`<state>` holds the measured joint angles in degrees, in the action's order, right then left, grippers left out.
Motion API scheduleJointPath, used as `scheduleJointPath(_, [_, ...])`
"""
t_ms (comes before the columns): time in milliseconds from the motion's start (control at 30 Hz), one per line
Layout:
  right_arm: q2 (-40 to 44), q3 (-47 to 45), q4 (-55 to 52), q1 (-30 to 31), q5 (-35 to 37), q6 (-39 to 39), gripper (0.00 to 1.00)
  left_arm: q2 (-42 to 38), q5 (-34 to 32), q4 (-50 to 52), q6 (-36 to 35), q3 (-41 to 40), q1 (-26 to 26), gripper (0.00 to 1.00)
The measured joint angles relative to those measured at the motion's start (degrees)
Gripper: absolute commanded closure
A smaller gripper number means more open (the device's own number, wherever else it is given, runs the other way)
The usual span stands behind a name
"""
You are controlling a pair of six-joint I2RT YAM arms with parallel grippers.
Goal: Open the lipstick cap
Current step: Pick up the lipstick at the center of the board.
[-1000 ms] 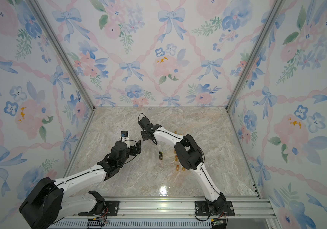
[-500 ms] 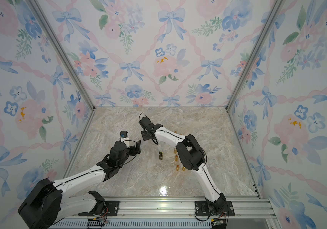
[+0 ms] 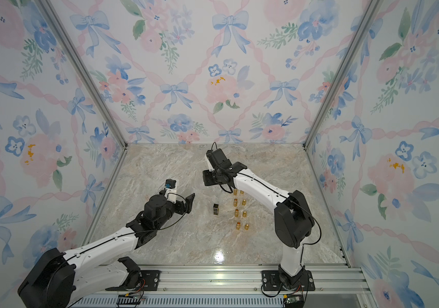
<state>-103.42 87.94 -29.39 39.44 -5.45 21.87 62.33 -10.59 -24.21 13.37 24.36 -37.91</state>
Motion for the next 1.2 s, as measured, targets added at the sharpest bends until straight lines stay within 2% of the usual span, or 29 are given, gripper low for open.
scheduleJointPath(167, [7.1,-5.1,-3.8,-0.1,-2.8,0.0,0.77,-0.5,3.5,-1.0,-3.4,-1.2,-5.1,0.03])
scheduleJointPath(267, [11.6,-8.2,-6.2,-0.1,-4.5,0.3,0.77,-0.3,6.0,-1.9,-4.8,-1.8,-6.6,0.07])
scheduleJointPath(433, [18.1,-12.9,-8.0,-0.3,-7.3,1.8,0.76,0.8,11.1,-5.2,-6.4,-3.1,-8.5,0.17])
scheduleJointPath(633, [23.7,-18.1,-8.5,-0.4,-10.9,4.8,0.76,4.4,16.1,-9.6,-7.7,-3.3,-10.1,0.33])
scheduleJointPath(900, [25.8,-22.9,-6.2,-0.4,-15.6,9.8,0.76,9.0,20.5,-14.1,-8.5,-2.1,-12.5,0.44])
scheduleJointPath(1100, [25.8,-24.5,-3.4,-0.4,-17.6,12.0,0.76,11.5,22.0,-15.6,-8.7,-0.1,-13.4,0.59])
scheduleJointPath(1200, [25.8,-25.2,-2.5,-0.4,-18.3,12.6,0.76,12.3,22.1,-16.5,-8.7,0.6,-13.4,0.63])
